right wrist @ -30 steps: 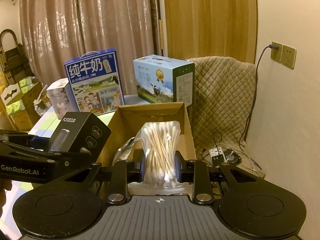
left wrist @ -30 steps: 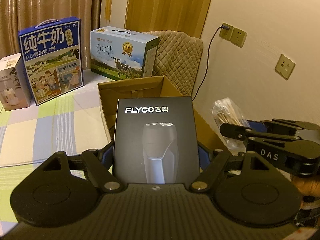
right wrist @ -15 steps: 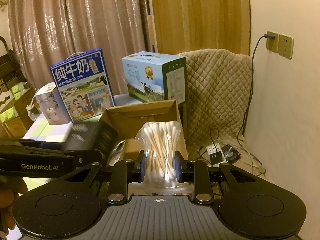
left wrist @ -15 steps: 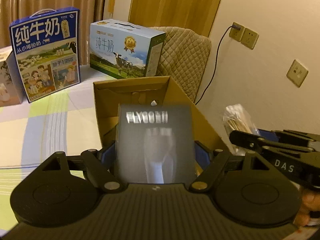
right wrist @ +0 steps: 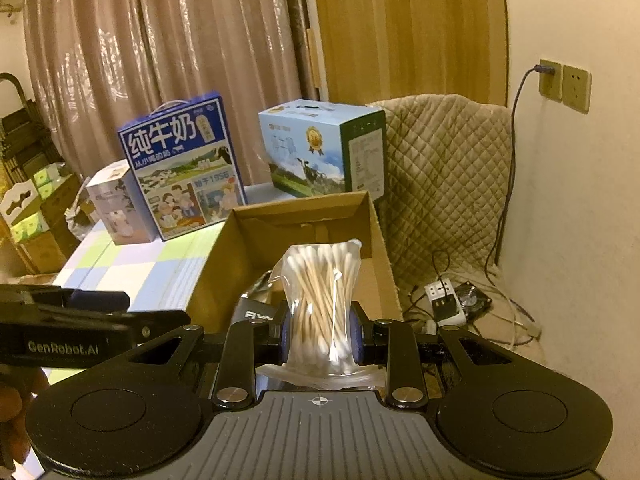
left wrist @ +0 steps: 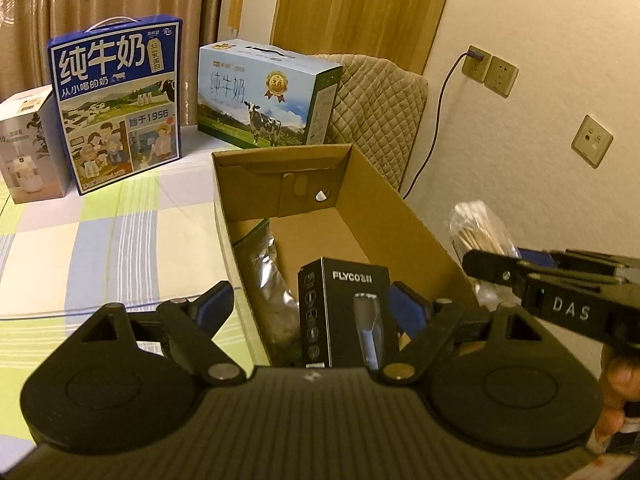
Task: Organize objects
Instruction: 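Lower the shaver box into the cardboard box with the left tool while the right tool lowers the swabs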
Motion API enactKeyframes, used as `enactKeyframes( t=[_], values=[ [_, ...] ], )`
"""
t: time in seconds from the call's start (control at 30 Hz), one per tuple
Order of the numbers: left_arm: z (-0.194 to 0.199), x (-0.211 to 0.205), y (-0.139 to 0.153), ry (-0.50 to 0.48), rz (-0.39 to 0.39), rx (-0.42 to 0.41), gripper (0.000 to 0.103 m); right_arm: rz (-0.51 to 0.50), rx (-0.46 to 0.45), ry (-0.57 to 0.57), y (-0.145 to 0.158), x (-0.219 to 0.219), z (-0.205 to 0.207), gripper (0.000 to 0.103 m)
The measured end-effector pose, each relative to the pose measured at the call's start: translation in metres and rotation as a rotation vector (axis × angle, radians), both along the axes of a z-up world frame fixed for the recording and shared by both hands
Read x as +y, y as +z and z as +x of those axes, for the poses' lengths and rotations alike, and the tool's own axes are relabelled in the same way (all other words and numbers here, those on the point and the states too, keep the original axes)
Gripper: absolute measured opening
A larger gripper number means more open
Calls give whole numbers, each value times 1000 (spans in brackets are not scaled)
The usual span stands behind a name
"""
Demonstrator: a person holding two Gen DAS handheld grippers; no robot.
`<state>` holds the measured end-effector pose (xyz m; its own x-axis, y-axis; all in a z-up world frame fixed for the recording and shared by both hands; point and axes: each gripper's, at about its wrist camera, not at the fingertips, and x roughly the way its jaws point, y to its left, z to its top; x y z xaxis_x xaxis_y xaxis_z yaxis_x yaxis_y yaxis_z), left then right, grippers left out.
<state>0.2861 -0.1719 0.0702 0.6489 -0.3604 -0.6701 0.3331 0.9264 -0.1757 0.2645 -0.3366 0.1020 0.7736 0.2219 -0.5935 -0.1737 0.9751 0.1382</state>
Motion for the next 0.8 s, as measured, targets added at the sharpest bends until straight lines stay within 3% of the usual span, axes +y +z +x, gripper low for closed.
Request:
enactKeyframes(
  t=[0.47,0.8],
  values=[
    [-23,13,-6,12,16,10,83,5,-12,21,9,13,-11,26],
    [-19,26,-16,47,16,13,88,47,8,8,3,13,6,26]
  ],
)
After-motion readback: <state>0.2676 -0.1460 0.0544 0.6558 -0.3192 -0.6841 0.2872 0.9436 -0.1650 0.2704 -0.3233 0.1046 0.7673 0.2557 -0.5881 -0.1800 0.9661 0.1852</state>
